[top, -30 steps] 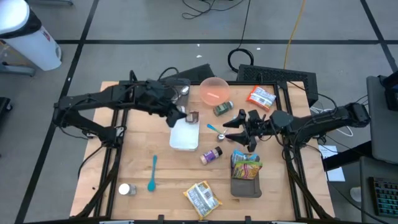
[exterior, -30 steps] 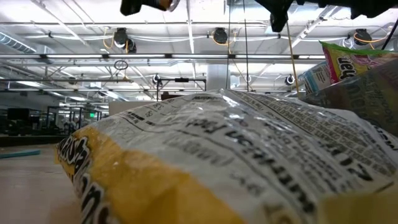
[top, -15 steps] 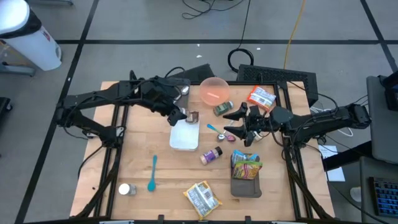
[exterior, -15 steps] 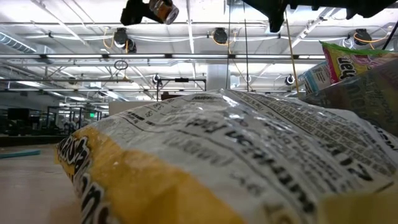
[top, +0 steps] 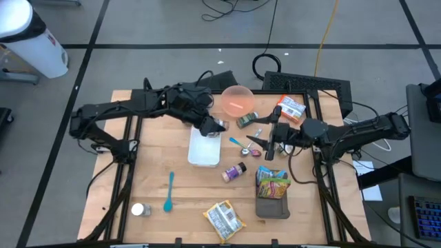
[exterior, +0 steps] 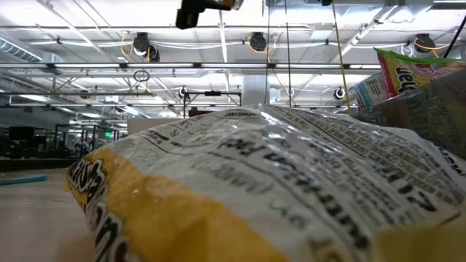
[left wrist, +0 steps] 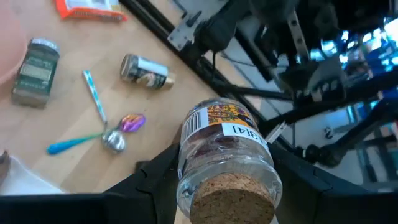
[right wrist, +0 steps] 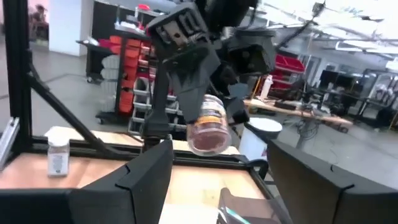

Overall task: Pick & Place Food Item
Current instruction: Put the brown seasoning bottle into the white bin

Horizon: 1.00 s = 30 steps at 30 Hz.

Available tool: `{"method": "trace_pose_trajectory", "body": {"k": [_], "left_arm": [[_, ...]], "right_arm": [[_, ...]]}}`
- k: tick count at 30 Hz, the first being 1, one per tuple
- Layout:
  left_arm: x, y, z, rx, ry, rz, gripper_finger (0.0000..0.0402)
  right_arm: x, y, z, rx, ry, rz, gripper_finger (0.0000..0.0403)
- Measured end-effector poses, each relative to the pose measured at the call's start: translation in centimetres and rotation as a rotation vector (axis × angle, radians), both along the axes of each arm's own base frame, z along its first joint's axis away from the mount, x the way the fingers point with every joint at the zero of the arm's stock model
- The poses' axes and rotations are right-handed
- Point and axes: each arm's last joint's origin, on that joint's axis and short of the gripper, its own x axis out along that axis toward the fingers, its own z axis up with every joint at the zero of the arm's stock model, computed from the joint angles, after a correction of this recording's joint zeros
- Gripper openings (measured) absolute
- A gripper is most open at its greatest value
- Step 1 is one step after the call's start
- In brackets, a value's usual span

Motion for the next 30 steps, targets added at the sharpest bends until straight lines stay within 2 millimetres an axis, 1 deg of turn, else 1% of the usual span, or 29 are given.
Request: {"method": "trace_pose_trajectory", "body": {"k": [4,8,14,20,23,30], "left_arm": [[0.7,0.2,0.2,0.000,-0.060,-0.002,0.0198],[0.4,0.7,-0.2,0.007,-0.014,-0.003,0.0198],[-1.3,1.9,-2.0,0.004,0.214,0.018,0.0198],[-2.2,2.1,-4.1,0.060,0.452,0.061,0.0198],[-2.0,2.1,-5.1,0.078,0.531,0.059,0.0198],[-0.3,1.9,-8.3,0.116,0.691,0.018,0.0198]], "right_arm": [[0.0,0.1,0.0,-0.019,0.004,0.001,0.0254],[0.0,0.1,-0.3,-0.008,0.033,0.001,0.0254],[0.0,0.1,-1.3,0.067,0.123,0.005,0.0254],[0.0,0.1,-1.8,0.157,0.150,0.005,0.0254],[0.0,0.1,-1.8,0.198,0.145,0.006,0.0254],[0.0,0.1,-2.1,0.262,0.159,0.005,0.0254]]}}
